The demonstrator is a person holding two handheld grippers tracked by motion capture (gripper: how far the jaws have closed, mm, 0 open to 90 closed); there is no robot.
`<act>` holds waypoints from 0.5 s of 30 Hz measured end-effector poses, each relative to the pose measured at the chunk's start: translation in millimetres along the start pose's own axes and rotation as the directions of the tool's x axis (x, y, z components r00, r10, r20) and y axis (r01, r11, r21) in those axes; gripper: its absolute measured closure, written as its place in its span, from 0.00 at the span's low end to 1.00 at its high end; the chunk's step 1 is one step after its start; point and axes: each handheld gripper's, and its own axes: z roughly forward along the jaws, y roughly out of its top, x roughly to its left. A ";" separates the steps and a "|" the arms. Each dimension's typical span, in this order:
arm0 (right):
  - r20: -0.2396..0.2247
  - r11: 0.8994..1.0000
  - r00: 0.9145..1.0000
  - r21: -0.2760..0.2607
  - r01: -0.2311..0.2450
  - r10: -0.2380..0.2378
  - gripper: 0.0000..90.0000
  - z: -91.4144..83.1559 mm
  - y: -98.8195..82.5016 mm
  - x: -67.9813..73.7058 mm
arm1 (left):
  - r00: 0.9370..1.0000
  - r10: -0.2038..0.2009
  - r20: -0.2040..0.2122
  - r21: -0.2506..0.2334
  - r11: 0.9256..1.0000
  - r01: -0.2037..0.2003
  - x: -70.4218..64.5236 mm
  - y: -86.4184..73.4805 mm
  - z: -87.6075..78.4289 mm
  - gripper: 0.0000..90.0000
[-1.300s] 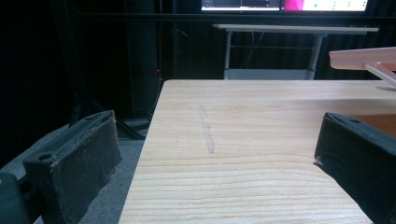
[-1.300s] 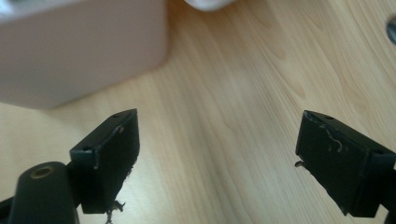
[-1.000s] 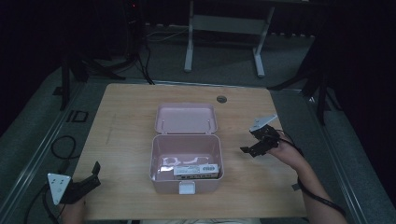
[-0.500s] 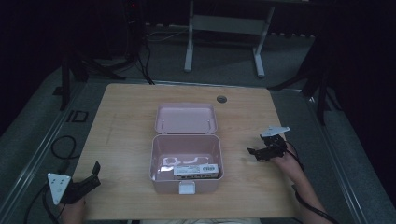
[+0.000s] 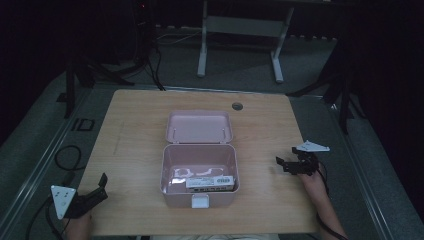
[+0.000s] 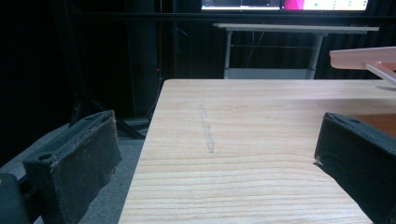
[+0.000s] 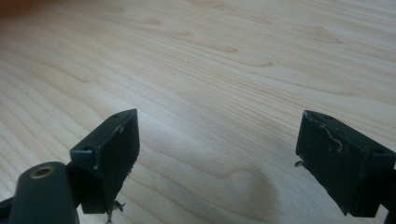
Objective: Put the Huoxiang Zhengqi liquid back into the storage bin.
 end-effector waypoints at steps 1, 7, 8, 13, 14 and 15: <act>0.000 1.000 1.000 0.000 0.000 0.000 0.15 0.0 0.0 0.0 | 1.000 0.000 0.000 0.000 1.000 0.000 0.0 0.0 0.0 0.00; 0.040 0.996 0.996 -0.039 -0.077 0.079 0.15 -4.9 -8.3 -7.1 | 1.000 0.002 0.001 0.001 1.000 -0.002 0.2 0.0 -0.1 0.00; 0.040 0.991 0.992 -0.062 -0.117 0.119 0.15 -7.0 -9.8 -9.9 | 1.000 -0.002 0.001 -0.001 1.000 0.002 0.1 -0.1 -0.1 0.00; 0.058 0.985 0.987 -0.090 -0.147 0.152 0.15 -9.8 -12.2 -12.7 | 1.000 0.000 0.001 -0.001 1.000 0.000 0.0 0.0 -0.1 0.00; 0.082 0.985 0.985 -0.088 -0.148 0.155 0.15 -10.2 -13.7 -13.7 | 1.000 0.001 0.001 0.000 1.000 -0.001 0.0 0.0 -0.1 0.00; 0.082 0.985 0.985 -0.088 -0.148 0.155 0.15 -10.2 -13.7 -13.7 | 1.000 0.000 0.002 0.000 1.000 0.000 0.1 0.0 -0.1 0.00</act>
